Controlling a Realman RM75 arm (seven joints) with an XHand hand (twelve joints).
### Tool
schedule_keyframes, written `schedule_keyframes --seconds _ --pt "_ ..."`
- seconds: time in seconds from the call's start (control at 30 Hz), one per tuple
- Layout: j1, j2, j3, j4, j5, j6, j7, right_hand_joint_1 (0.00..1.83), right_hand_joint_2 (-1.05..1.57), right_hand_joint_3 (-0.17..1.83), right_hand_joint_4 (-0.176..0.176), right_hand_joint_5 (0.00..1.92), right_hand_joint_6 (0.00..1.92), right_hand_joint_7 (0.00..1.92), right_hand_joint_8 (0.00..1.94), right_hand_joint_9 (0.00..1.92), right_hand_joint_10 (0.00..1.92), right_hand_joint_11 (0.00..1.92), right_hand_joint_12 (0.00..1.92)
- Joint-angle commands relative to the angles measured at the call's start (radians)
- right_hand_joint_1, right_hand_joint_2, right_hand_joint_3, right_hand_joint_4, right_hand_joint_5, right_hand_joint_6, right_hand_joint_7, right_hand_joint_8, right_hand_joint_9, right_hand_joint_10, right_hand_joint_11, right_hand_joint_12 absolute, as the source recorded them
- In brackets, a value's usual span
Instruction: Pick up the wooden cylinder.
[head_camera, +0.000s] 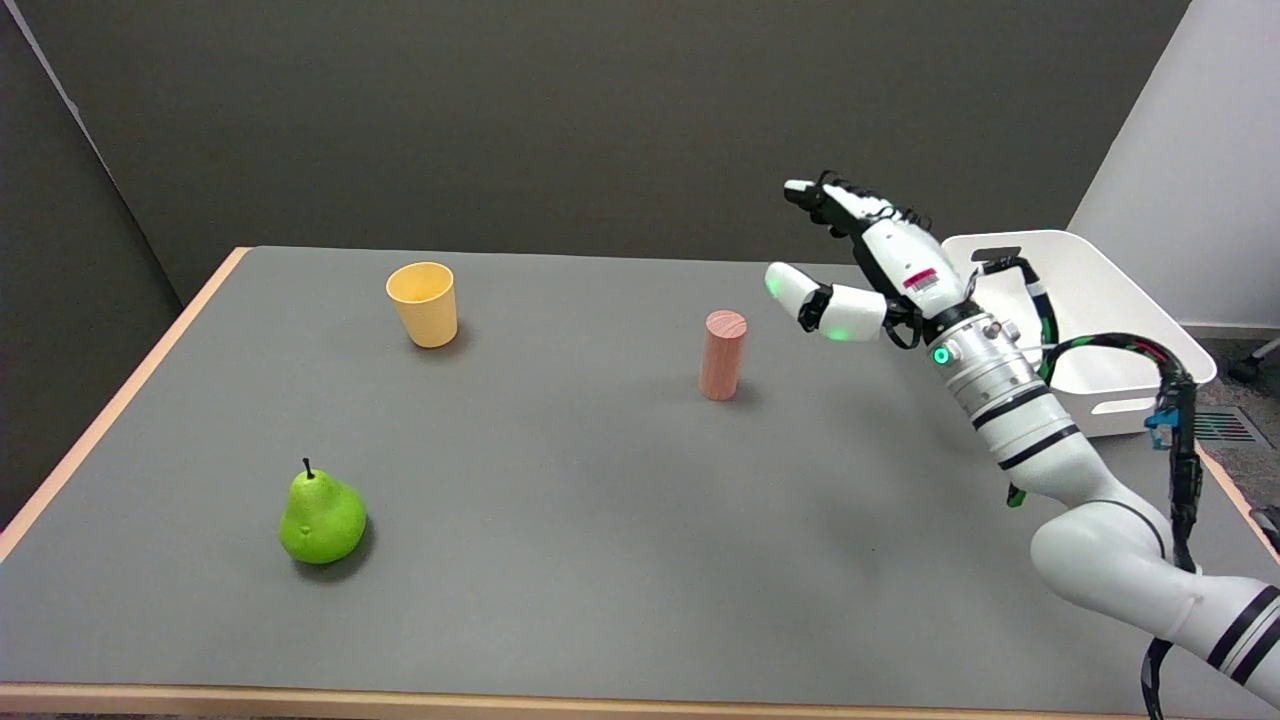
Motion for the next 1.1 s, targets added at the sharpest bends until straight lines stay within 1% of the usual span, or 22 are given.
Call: schedule_keyframes --seconds 0.03,0.1,0.2,0.3,0.47,0.57,0.63,0.7,1.1 --pt "0.100 -0.071 -0.027 -0.213 0.057 -0.031 0.229 0.21 0.62 0.88 -0.003 0.19 0.39 0.26 0.31 0.23 0.65 0.12 1.19" --pt "0.139 -0.081 -0.040 -0.259 0.071 -0.042 0.240 0.21 0.62 0.88 -0.003 0.19 0.39 0.26 0.30 0.23 0.64 0.12 1.18" --pt "0.192 -0.085 -0.073 -0.312 0.111 -0.044 0.296 0.21 0.62 0.88 0.000 0.18 0.38 0.25 0.30 0.22 0.64 0.12 1.18" --pt "0.227 -0.085 -0.108 -0.347 0.115 -0.044 0.346 0.21 0.62 0.88 0.002 0.18 0.38 0.25 0.30 0.22 0.63 0.12 1.18" --pt "0.272 -0.100 -0.149 -0.396 0.115 -0.044 0.363 0.23 0.61 0.89 0.011 0.17 0.37 0.25 0.30 0.23 0.62 0.12 1.18" --pt "0.303 -0.124 -0.175 -0.444 0.115 -0.044 0.401 0.23 0.61 0.90 0.015 0.18 0.37 0.25 0.30 0.23 0.63 0.13 1.18" --pt "0.327 -0.142 -0.197 -0.484 0.109 -0.040 0.429 0.24 0.62 0.90 0.024 0.18 0.38 0.26 0.30 0.24 0.63 0.14 1.18" --pt "0.340 -0.153 -0.215 -0.511 0.107 -0.035 0.443 0.24 0.60 0.94 0.029 0.17 0.39 0.26 0.30 0.24 0.64 0.13 1.19" --pt "0.448 -0.257 -0.320 -0.705 0.098 -0.033 0.533 0.24 0.59 0.96 0.045 0.18 0.40 0.26 0.31 0.25 0.64 0.14 1.18"
